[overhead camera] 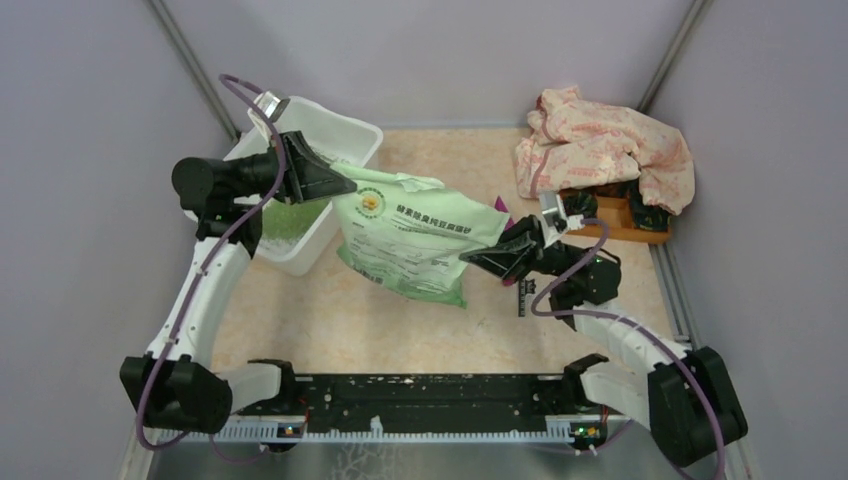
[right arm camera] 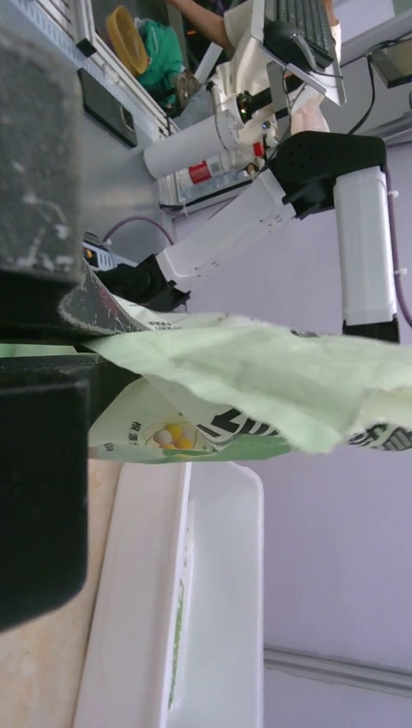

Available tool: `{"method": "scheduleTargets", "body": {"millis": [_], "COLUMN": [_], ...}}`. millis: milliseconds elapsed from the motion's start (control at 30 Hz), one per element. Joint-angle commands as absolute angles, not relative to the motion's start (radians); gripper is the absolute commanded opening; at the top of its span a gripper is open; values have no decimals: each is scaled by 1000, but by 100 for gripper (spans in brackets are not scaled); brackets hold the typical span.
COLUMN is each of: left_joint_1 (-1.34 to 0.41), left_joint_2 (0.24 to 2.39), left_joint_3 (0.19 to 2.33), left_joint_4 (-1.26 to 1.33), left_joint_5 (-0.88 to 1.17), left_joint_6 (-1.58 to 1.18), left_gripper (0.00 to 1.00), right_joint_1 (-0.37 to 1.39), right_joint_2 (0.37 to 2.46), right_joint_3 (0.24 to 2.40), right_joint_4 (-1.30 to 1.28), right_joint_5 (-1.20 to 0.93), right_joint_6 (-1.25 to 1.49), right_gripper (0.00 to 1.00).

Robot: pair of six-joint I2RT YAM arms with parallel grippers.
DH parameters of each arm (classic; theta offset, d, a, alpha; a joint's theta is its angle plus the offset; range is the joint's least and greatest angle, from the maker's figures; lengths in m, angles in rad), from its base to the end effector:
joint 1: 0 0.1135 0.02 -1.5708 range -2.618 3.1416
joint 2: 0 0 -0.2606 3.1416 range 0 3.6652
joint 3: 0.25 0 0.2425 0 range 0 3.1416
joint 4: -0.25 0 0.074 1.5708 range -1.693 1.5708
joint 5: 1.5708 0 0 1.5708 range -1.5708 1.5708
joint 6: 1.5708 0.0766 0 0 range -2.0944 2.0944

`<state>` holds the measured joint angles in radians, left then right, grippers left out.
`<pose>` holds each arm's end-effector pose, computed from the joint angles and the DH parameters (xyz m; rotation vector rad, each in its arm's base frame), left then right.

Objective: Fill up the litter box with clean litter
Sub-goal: Close the cat litter bag at the center of the board.

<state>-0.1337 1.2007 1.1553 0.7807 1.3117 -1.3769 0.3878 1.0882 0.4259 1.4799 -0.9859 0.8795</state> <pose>0.2207 -0.1044 0.4685 0.6862 1.5122 -1.7463 0.1617 0.1350 0.3320 -0.8212 0.9943 1.4756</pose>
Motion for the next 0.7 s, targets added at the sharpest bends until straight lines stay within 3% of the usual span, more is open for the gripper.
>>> {"method": "scheduleTargets", "body": {"millis": [0,333,667], "left_joint_1": [-38,-31,-31], "left_joint_2": [1133,1074,1082], "left_joint_3": [1108,848,582], "left_joint_4": [780,723,711], "left_joint_5": [1214,1136,1088], "left_joint_6": [-1344,-1177,-1085], "left_gripper": [1,2,3], "right_joint_1": [379,380,381], "right_joint_2": [952,967,1079], "right_joint_3": [403,268,184], "right_joint_4": [1359,1219,1243], "right_joint_5": [-930,-811,-739], "right_joint_6": [747,598,557], "right_gripper": [0,0,0]}}
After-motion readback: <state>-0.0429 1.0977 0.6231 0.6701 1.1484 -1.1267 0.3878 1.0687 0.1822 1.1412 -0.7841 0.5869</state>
